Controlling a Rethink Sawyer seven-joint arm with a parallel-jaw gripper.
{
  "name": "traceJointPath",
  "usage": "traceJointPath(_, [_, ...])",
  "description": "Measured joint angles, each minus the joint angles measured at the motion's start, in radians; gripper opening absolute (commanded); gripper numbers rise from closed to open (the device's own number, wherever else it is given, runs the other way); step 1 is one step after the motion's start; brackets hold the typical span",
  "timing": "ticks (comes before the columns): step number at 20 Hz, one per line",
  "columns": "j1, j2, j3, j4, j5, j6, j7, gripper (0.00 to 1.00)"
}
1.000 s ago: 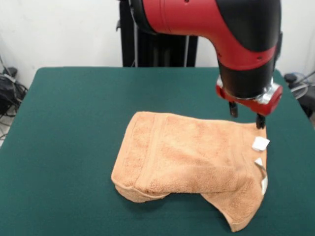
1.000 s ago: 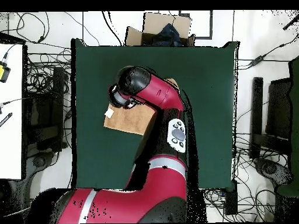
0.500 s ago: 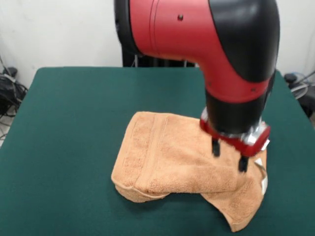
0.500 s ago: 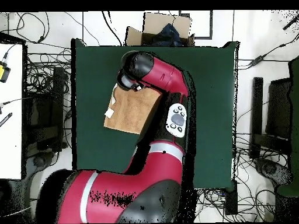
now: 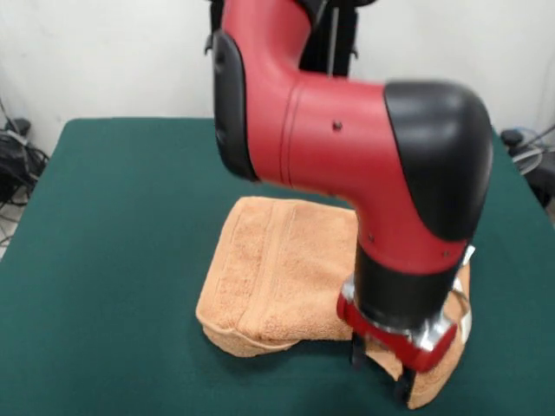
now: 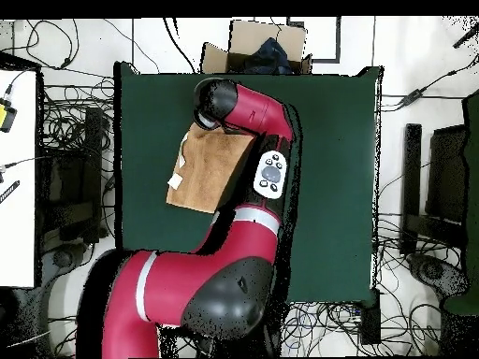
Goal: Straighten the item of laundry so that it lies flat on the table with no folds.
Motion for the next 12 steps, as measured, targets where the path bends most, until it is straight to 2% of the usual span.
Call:
traceJointPath(4, [0.008, 0.068, -0.006, -0.066, 0.009, -0.05, 0.03, 1.0])
traceJointPath(12, [0.016, 0.087, -0.009, -0.107, 0.042, -0.061, 0.049, 1.0])
